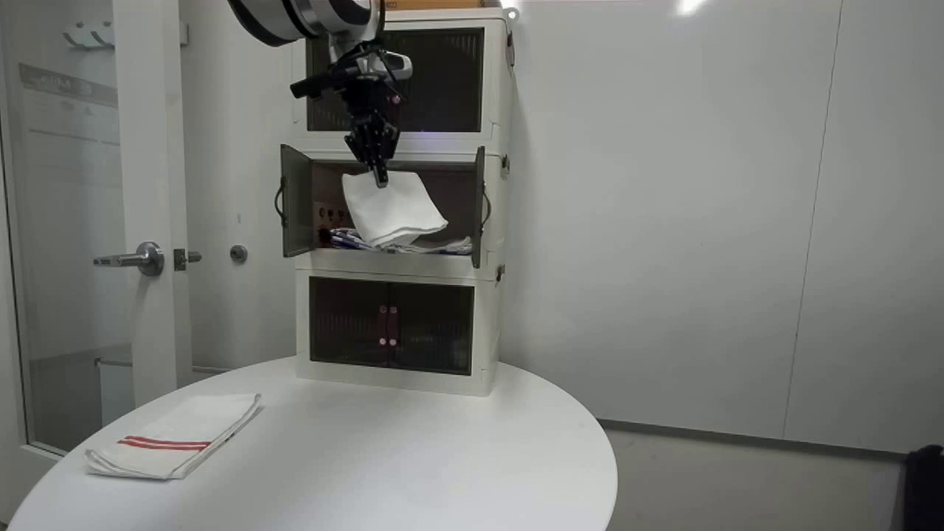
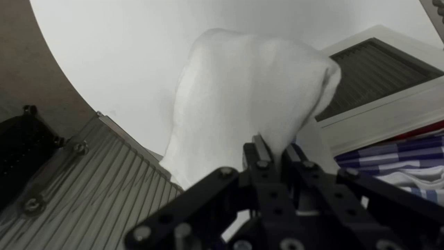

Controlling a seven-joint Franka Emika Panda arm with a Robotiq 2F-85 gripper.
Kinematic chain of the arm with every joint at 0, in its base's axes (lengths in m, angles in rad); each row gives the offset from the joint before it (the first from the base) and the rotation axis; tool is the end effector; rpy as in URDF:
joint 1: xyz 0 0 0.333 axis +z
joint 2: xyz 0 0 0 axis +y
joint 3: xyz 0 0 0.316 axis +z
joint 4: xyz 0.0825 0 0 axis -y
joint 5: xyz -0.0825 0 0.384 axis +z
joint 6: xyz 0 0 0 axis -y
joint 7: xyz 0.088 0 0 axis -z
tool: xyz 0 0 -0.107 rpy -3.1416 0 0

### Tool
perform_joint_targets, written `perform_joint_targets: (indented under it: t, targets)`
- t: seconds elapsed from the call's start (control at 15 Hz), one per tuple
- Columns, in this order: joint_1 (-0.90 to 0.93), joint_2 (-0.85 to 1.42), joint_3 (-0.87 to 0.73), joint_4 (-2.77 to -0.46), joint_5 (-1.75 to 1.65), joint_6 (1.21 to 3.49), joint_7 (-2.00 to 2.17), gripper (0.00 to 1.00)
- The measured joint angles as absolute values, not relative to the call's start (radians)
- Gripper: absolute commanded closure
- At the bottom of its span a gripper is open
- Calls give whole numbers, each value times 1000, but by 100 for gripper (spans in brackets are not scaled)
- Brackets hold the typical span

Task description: Put one towel in the middle cabinet, then close the right and left doors of the cabinet, respectively

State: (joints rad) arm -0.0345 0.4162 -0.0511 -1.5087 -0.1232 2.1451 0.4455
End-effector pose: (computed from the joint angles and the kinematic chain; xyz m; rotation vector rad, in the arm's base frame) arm 0.6988 -0.0597 0.4484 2.9480 -0.7041 0.3656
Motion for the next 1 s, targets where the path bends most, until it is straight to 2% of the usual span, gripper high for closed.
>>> perform_joint_targets:
  t: [1.0]
  targets:
    - [93, 540, -183, -1453, -163, 2549, 725, 96]
